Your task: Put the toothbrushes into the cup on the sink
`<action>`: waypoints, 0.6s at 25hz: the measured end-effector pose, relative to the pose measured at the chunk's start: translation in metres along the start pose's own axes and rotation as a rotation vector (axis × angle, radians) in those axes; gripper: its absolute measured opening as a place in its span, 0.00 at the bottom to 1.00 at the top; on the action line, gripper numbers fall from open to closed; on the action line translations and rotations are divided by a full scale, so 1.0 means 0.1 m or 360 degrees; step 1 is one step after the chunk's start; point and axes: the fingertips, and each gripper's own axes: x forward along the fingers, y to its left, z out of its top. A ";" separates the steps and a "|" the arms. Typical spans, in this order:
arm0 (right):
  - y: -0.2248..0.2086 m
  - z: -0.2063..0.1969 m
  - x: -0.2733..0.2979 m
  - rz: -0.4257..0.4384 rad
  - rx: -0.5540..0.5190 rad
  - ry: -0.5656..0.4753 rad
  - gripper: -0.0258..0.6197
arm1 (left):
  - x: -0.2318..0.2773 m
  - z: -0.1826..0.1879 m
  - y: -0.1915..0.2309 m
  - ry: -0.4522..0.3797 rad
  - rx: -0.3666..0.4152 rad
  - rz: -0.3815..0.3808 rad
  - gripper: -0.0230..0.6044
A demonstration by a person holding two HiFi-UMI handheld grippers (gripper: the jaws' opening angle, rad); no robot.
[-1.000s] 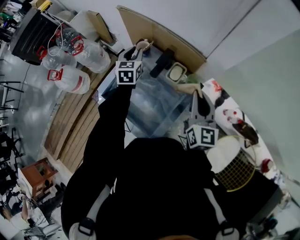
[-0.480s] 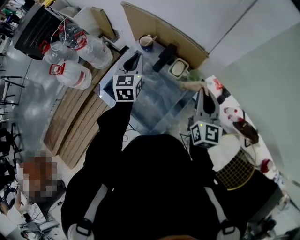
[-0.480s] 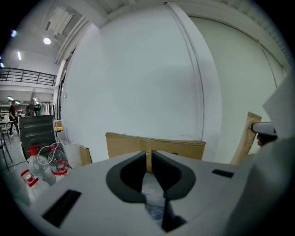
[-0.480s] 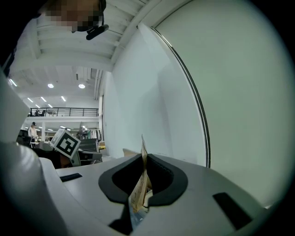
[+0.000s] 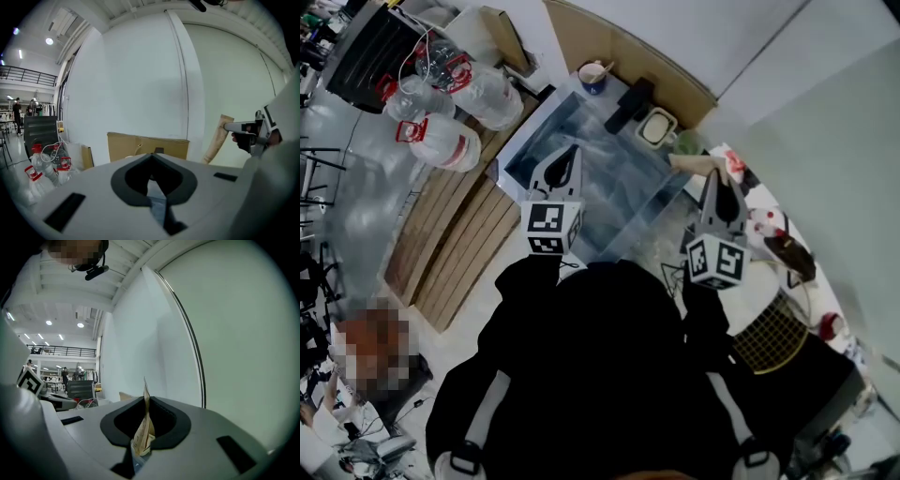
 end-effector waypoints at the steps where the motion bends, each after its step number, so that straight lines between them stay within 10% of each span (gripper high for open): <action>1: -0.03 0.02 0.01 -0.0012 -0.0003 -0.0008 0.09 | -0.07 -0.04 -0.03 0.0007 -0.0010 -0.0005 0.04; 15: -0.46 0.01 0.47 -0.0201 -0.0101 -0.0040 0.09 | -0.58 -0.51 -0.26 0.0097 -0.0087 -0.0001 0.04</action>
